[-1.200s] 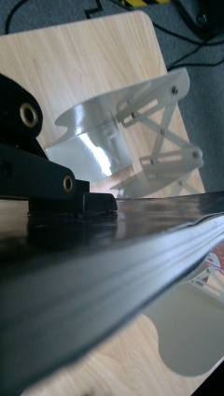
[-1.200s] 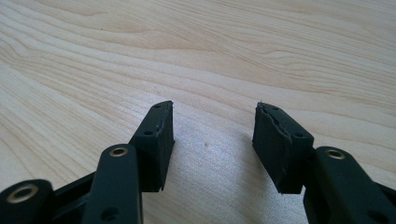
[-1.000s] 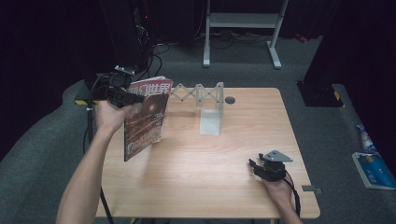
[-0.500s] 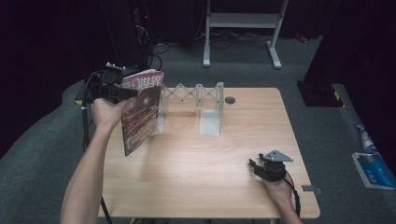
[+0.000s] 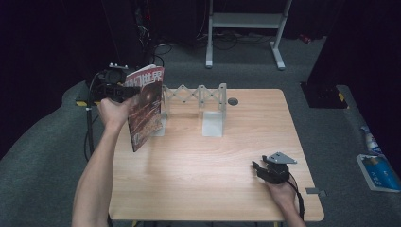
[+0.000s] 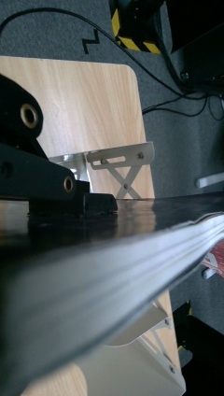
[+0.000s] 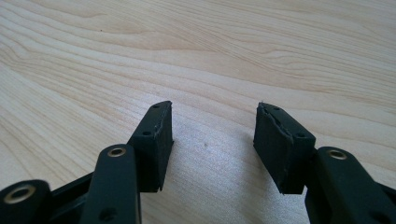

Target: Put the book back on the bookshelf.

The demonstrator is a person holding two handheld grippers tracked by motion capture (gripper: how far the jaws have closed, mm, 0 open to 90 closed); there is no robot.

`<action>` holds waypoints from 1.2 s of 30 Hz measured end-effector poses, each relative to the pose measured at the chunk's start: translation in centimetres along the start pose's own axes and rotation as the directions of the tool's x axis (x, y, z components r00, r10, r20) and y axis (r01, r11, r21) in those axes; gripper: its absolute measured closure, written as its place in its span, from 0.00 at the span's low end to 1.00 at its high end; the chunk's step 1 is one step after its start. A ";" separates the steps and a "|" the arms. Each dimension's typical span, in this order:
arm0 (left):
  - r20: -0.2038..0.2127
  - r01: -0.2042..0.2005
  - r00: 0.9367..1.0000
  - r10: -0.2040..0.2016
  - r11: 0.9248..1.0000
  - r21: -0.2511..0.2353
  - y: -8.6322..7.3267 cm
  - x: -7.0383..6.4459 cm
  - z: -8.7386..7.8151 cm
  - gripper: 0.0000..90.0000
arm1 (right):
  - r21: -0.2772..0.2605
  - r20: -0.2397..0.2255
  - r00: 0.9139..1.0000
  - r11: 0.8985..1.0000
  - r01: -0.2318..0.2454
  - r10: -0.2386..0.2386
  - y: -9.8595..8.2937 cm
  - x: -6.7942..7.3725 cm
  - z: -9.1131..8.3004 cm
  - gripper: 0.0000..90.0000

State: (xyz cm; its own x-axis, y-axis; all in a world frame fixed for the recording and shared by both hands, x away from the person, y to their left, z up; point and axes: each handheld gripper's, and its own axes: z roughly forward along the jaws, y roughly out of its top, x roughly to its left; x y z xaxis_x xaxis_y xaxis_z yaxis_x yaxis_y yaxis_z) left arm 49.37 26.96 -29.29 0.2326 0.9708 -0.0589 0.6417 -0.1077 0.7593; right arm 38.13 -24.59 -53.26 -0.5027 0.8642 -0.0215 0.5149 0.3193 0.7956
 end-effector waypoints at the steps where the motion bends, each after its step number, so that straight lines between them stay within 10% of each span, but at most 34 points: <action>1: 0.001 0.009 1.000 -0.009 1.000 -0.003 0.0 -0.1 0.1 0.93 | 0.000 0.000 1.000 1.000 0.001 -0.001 0.0 0.0 0.0 0.52; 36: -0.016 0.009 1.000 -0.011 0.995 -0.101 -0.3 -1.6 3.7 0.93 | -0.001 0.000 1.000 1.000 0.001 -0.001 0.0 0.0 0.0 0.52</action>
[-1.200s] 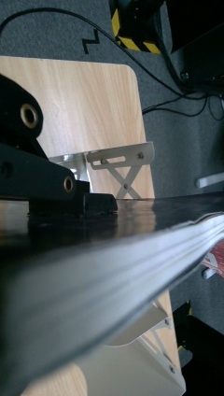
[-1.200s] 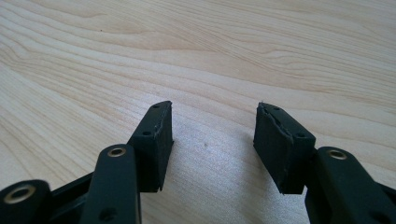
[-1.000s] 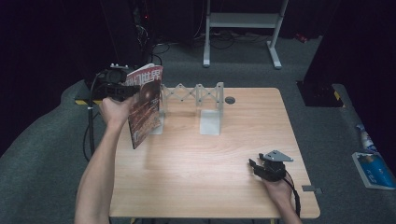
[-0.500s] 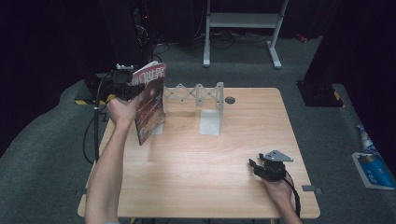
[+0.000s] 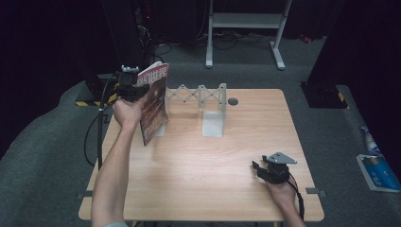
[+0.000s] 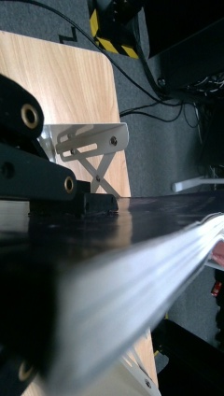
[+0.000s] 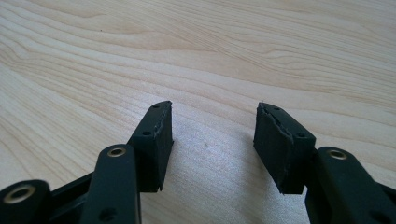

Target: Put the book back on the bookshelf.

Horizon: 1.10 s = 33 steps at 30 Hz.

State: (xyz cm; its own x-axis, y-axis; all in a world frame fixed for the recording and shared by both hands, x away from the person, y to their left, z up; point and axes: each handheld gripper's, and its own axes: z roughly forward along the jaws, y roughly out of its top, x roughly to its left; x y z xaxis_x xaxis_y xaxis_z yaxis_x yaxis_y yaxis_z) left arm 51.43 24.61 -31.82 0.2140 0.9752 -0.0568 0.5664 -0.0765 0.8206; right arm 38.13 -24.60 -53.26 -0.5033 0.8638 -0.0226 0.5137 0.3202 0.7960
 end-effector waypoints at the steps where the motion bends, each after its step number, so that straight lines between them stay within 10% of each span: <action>1: 0.001 0.001 1.000 -0.001 1.000 -0.001 0.0 0.0 0.0 0.93 | 0.000 0.000 1.000 1.000 0.000 0.000 0.0 0.0 0.0 0.52; 13: 0.022 0.013 1.000 -0.013 1.000 -0.010 -1.3 0.4 -0.1 0.92 | -0.002 0.000 1.000 1.000 0.001 -0.001 0.0 0.0 0.0 0.52; 33: 0.029 -0.055 0.998 0.051 0.985 0.163 -1.1 0.2 -1.0 0.91 | 0.000 0.000 1.000 1.000 0.002 -0.002 0.0 0.0 0.0 0.52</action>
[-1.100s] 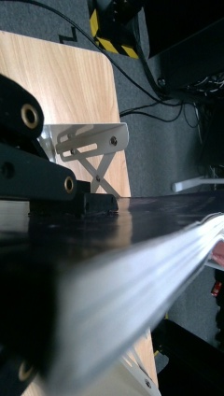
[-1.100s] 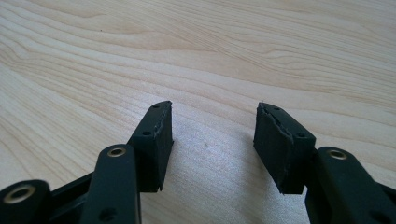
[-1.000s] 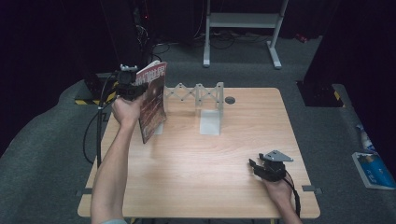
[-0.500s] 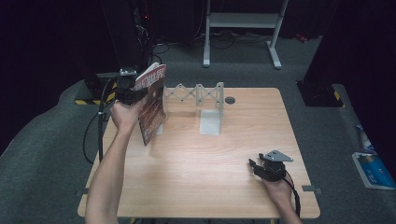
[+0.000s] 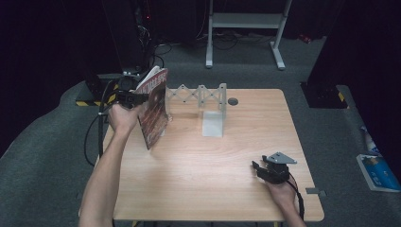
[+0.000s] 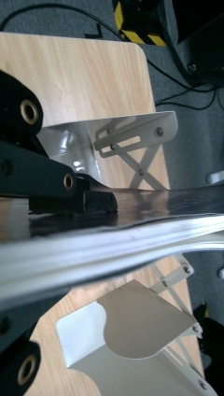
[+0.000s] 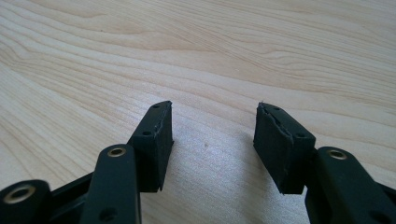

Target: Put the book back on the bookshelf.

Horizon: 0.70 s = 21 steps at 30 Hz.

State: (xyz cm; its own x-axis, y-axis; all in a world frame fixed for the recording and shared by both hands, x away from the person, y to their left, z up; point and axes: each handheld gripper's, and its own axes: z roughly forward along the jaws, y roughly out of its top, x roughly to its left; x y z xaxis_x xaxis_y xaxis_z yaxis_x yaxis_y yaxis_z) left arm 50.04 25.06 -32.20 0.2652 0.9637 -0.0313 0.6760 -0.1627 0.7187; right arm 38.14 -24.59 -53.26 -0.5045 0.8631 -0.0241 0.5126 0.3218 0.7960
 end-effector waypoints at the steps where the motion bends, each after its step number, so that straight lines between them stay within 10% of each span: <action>1: 0.002 0.002 1.000 -0.002 1.000 0.005 0.0 0.0 -0.1 0.91 | 0.000 0.000 1.000 1.000 0.000 0.000 0.0 0.0 0.0 0.52; 21: 0.033 0.016 0.999 -0.020 0.994 0.104 -0.8 0.4 -1.5 0.91 | 0.002 0.000 1.000 1.000 -0.002 0.002 0.0 0.1 0.0 0.52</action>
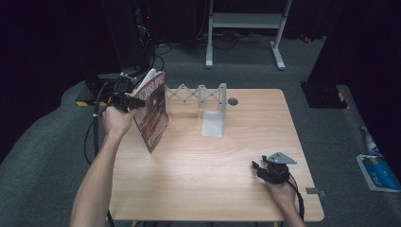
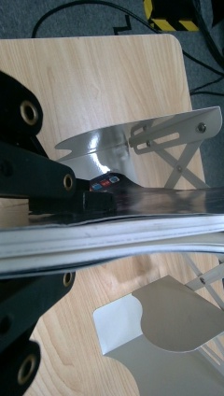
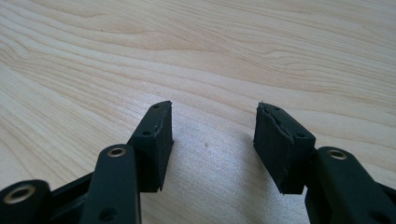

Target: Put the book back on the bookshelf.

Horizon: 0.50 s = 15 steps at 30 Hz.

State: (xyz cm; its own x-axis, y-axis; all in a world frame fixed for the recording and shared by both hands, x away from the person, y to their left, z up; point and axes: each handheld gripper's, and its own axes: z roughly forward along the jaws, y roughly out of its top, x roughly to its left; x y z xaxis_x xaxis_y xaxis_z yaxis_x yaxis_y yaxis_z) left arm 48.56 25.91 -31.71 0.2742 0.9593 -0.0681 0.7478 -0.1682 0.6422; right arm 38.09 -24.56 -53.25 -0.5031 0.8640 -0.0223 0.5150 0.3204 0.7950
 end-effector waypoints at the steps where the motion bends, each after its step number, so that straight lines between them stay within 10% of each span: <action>1: 0.003 0.002 1.000 -0.002 1.000 -0.009 -0.1 0.0 0.0 0.92 | 0.000 0.000 1.000 1.000 -0.001 0.001 0.0 0.0 0.0 0.52; 15: -0.014 0.020 1.000 -0.023 0.989 -0.144 -0.6 0.6 -0.2 0.93 | -0.002 -0.001 1.000 1.000 0.000 0.000 0.0 0.0 0.0 0.52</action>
State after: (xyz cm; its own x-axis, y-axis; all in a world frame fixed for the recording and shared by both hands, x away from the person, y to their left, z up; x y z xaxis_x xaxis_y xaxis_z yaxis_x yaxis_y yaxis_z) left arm 48.11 26.65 -31.96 0.2488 0.9659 -0.0719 0.6582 -0.1142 0.7441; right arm 38.12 -24.57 -53.27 -0.5038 0.8636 -0.0213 0.5135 0.3192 0.7965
